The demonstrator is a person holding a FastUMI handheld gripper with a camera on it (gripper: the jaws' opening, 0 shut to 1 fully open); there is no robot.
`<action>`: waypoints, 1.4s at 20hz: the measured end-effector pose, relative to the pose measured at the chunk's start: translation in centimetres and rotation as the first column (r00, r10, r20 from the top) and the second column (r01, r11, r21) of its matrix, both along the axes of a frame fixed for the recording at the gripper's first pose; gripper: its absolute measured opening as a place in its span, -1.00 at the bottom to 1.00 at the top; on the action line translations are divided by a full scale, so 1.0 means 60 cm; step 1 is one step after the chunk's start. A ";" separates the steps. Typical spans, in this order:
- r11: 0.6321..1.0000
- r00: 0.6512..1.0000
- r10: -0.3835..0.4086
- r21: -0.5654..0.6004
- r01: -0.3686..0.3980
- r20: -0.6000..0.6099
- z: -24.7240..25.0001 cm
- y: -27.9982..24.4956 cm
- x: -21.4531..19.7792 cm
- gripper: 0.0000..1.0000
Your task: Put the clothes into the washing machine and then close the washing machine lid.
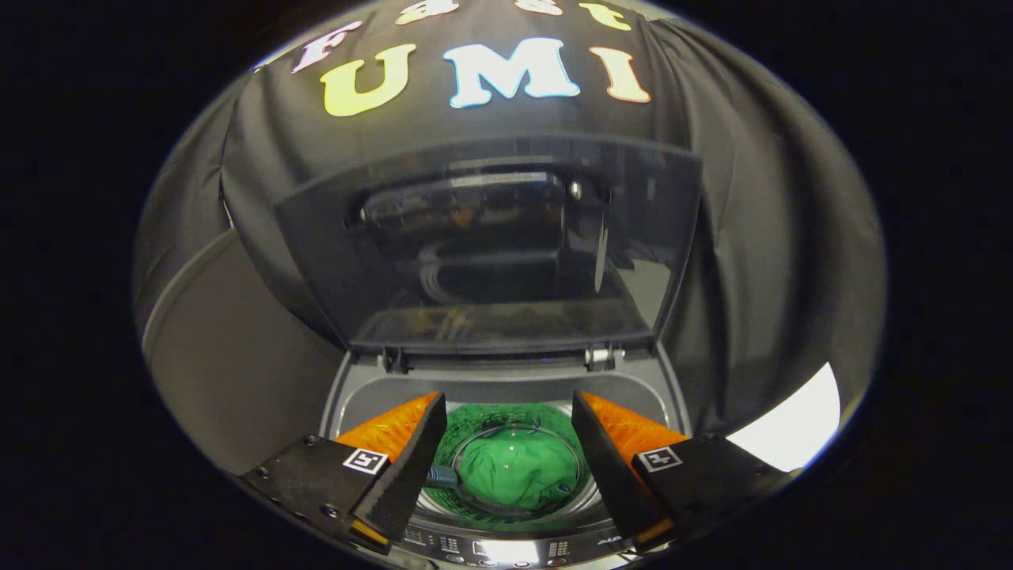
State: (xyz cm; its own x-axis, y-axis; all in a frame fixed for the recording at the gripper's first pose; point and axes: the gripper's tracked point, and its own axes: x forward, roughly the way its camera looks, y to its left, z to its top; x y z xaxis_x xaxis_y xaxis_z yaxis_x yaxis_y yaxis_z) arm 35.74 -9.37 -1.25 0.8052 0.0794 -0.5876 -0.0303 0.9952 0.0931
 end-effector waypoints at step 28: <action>1.000 0.932 -0.017 0.000 0.018 0.363 0.226 0.028 0.219 0.96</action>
